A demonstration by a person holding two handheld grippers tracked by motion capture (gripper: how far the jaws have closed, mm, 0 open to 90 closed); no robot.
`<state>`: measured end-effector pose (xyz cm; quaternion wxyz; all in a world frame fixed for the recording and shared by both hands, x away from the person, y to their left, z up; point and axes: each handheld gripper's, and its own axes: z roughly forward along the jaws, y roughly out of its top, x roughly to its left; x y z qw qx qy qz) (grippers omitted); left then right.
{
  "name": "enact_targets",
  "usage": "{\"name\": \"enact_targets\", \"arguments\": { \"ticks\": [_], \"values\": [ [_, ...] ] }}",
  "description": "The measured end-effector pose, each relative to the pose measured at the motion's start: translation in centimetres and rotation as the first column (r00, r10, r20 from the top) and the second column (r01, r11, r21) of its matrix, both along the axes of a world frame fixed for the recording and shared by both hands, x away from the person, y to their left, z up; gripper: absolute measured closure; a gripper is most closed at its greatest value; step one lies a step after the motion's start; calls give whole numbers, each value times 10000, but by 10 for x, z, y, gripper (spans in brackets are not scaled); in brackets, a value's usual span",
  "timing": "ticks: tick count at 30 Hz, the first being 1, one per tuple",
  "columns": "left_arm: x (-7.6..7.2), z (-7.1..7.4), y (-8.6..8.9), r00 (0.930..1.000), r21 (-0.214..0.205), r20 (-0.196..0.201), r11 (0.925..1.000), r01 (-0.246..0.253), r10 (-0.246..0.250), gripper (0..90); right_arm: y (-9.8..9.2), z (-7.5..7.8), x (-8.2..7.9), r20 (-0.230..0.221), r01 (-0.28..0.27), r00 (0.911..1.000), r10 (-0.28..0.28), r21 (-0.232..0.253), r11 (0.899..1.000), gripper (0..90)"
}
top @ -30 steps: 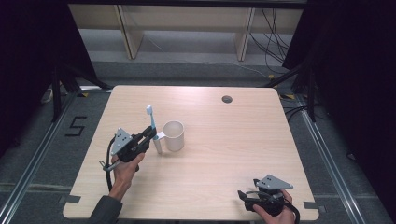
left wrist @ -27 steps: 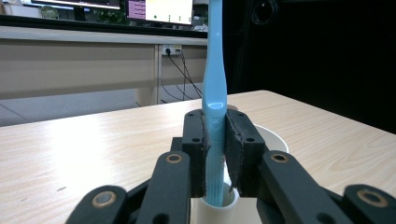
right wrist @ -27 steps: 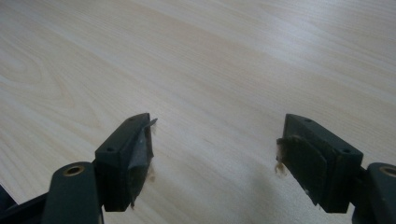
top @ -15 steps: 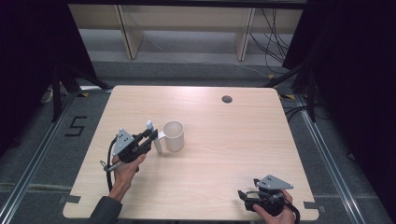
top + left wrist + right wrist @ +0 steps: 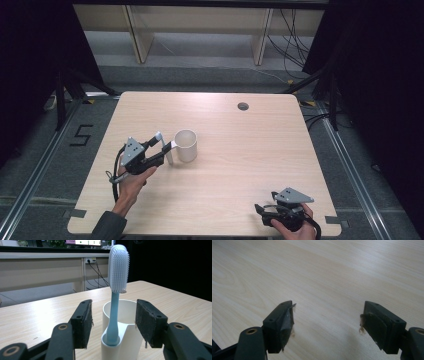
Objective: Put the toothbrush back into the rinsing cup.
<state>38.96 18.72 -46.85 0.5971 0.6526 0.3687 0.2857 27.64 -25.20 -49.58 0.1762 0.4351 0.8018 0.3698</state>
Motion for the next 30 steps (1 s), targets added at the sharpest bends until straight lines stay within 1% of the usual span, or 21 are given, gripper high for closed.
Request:
{"name": "enact_targets", "arguments": {
  "ticks": [2, 3, 6, 7, 8, 11, 12, 13, 14, 15, 16, 18, 20, 22, 24, 26, 30],
  "values": [
    [0, 1, 0, 10000, 76, -66, 10000, 30, -29, 436, 0, 0, 0, -3, 8, 10000, -8, 5, 10000, 261],
    [0, 1, 0, 9998, 101, -194, 9999, 33, -31, 422, 0, 0, 0, 5, 4, 10000, -4, -2, 10000, 261],
    [-1, 2, 2, 9992, 87, -390, 10000, 23, -20, 377, 0, 0, 0, 13, 4, 10000, -4, -10, 10000, 262],
    [-1, 2, 2, 9992, 51, -402, 10000, 50, -48, 364, 0, 0, 0, 39, 31, 10000, -31, 15, 10000, 261],
    [-2, 3, 3, 9987, 99, -509, 9999, 21, -16, 354, 0, 0, 0, 19, 12, 10000, -12, 7, 10000, 261],
    [-3, 3, 4, 9976, 49, -684, 10000, 42, -38, 330, 0, 0, 0, 28, 34, 10000, -34, 21, 10000, 261],
    [-3, 3, 3, 9979, -57, -644, 9999, 90, -93, 325, 0, -1, 1, 23, -55, 10000, 55, 102, 9999, 261],
    [-4, 4, 4, 9974, 17, -720, 10000, 62, -61, 318, 0, 0, -1, -22, 96, 10000, -95, 45, 9999, 261],
    [-5, 4, 4, 9971, 37, -753, 9999, 99, -96, 314, 2, 0, -2, -159, 251, 9996, -249, 162, 9996, 261],
    [-6, 5, 5, 9970, 37, -759, 9999, 129, -126, 308, 0, 0, -1, 45, 103, 9999, -103, 4, 9999, 261],
    [-7, 5, 5, 9969, 33, -777, 9999, 130, -127, 303, 0, 0, 0, 89, 95, 9999, -95, -43, 9999, 261],
    [-8, 6, 5, 9962, 61, -859, 9998, 169, -163, 294, 0, 0, 0, 94, 99, 9999, -98, -26, 9999, 261],
    [-9, 6, 6, 9960, -16, -873, 9998, 189, -190, 287, 0, 0, 0, 91, 99, 9999, -99, -26, 9999, 261],
    [-9, 6, 7, 9957, 11, -903, 9998, 197, -195, 284, 0, 0, 0, 91, 106, 9999, -105, -33, 9999, 261],
    [-9, 6, 7, 9961, -83, -837, 9996, 264, -270, 280, 0, 0, 0, 96, 100, 9999, -99, -40, 9999, 261],
    [-11, 6, 8, 9950, 44, -978, 9998, 197, -192, 278, 0, 0, 0, 91, 106, 9999, -105, -44, 9999, 261],
    [-11, 6, 9, 9943, 8, -1052, 9998, 199, -197, 274, 0, 0, -1, 59, 131, 9999, -131, -20, 9999, 261]
  ]
}}
